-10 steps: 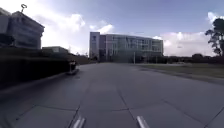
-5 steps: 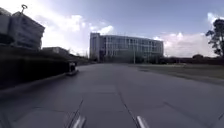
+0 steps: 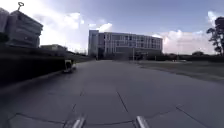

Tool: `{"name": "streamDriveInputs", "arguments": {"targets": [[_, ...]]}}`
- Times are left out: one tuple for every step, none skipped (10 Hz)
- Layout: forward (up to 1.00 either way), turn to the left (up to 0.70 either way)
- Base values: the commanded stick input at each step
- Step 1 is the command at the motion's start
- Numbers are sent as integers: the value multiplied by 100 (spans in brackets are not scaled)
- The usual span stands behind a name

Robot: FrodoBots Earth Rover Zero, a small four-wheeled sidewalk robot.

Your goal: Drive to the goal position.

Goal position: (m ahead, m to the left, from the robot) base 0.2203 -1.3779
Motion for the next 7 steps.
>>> {"name": "streamDriveInputs", "arguments": {"targets": [[31, 0], [100, 0], [100, 0], [100, 0], [100, 0], [100, 0], [100, 0]]}}
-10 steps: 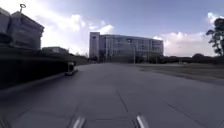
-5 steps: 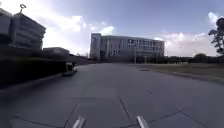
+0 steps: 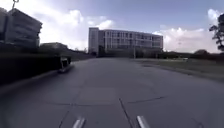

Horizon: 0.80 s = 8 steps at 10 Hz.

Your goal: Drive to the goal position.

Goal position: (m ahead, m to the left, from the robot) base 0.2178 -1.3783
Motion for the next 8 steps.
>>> {"name": "streamDriveInputs", "arguments": {"targets": [[100, 0], [100, 0], [100, 0], [100, 0], [100, 0], [100, 0], [100, 0], [100, 0]]}}
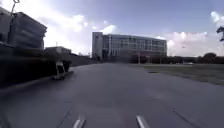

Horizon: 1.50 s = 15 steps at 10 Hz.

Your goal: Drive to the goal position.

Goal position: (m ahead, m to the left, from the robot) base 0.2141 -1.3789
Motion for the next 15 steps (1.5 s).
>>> {"name": "streamDriveInputs", "arguments": {"targets": [[100, 0], [83, 0], [-12, 0], [-60, 0], [-100, 0], [-100, 0], [-100, 0], [-100, 0], [-100, 0], [-100, 0], [-100, 0], [-100, 0], [-100, 0], [-100, 0], [-100, 0]]}}
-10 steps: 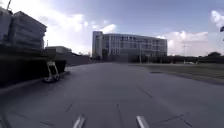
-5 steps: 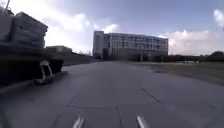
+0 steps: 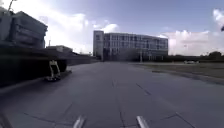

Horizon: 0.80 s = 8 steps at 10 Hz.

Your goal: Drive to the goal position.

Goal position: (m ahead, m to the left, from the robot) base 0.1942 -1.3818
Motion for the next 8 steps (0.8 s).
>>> {"name": "streamDriveInputs", "arguments": {"targets": [[-50, 0], [69, 0], [100, 0], [100, 0], [100, 0], [100, 0], [100, 0], [100, 0]]}}
